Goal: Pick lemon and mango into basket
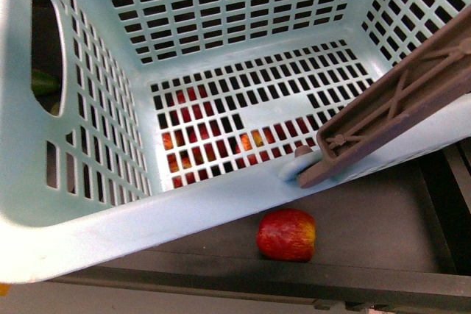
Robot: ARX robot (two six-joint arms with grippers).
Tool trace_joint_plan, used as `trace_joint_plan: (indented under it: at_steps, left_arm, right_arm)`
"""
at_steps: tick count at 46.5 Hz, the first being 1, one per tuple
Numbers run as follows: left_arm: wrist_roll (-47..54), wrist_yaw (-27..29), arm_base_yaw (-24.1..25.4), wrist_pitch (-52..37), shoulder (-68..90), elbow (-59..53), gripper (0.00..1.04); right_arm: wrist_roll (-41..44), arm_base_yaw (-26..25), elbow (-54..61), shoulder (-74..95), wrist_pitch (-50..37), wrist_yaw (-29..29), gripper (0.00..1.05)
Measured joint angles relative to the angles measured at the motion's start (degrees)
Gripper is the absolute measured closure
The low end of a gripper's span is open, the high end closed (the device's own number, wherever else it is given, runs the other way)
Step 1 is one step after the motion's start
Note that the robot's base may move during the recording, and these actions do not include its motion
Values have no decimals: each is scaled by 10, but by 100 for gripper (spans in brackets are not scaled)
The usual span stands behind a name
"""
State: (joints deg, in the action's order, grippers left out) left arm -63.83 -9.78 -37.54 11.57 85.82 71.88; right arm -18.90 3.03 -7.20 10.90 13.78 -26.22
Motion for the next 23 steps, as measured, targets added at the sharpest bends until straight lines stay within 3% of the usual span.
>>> trace_joint_plan:
  at_steps: [2,5,10,13,15,18,23]
  left_arm:
    - [1,-4,0,0,0,0,98]
    - [-2,-3,0,0,0,0,98]
    - [-1,-5,-1,0,0,0,98]
    - [-1,-4,-1,0,0,0,98]
    - [0,0,-1,0,0,0,98]
    - [1,3,0,0,0,0,98]
    - [1,-2,-1,0,0,0,98]
  right_arm:
    - [-32,-38,-7,2,-7,16,9]
    - [-45,-111,-20,12,-31,84,9]
    - [-26,-297,-28,82,-94,226,9]
    - [2,-404,-28,163,-168,283,9]
    - [23,-451,-28,227,-224,291,9]
    - [59,-493,-33,346,-325,293,9]
    - [103,-518,-61,516,-457,293,9]
